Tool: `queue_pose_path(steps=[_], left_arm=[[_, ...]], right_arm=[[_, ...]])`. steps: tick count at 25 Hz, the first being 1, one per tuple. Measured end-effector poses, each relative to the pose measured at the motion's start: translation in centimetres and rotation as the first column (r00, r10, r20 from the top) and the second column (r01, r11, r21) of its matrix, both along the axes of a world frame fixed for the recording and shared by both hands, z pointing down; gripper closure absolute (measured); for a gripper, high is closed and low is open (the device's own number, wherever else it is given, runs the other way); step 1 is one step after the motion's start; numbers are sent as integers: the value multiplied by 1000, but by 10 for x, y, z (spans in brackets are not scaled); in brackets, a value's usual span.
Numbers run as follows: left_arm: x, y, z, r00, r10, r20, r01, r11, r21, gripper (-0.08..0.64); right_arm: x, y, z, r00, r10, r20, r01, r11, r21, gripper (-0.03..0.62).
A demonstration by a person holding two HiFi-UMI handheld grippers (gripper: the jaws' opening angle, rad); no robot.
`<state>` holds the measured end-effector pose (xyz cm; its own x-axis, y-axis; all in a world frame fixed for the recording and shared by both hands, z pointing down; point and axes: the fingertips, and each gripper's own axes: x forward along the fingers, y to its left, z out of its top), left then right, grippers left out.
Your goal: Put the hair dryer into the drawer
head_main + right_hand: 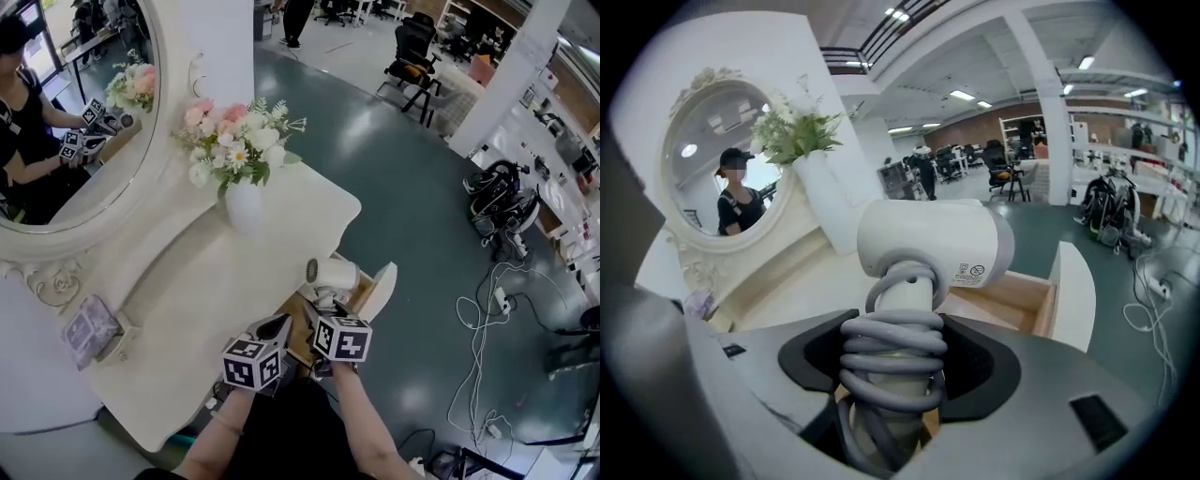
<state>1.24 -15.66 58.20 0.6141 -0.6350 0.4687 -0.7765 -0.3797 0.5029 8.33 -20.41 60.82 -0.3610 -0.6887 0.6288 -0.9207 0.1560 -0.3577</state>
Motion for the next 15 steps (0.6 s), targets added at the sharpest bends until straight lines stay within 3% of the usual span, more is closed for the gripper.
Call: queue_pose_path(steps=[7, 15], left_arm=[[7, -4, 10, 999, 37, 16, -37, 999, -23, 549], [9, -6, 23, 998, 56, 23, -54, 996, -66, 549]], right_arm=[[22, 0, 23, 970, 219, 104, -212, 975, -74, 314], [30, 0, 52, 930, 340, 140, -317, 934, -164, 314]])
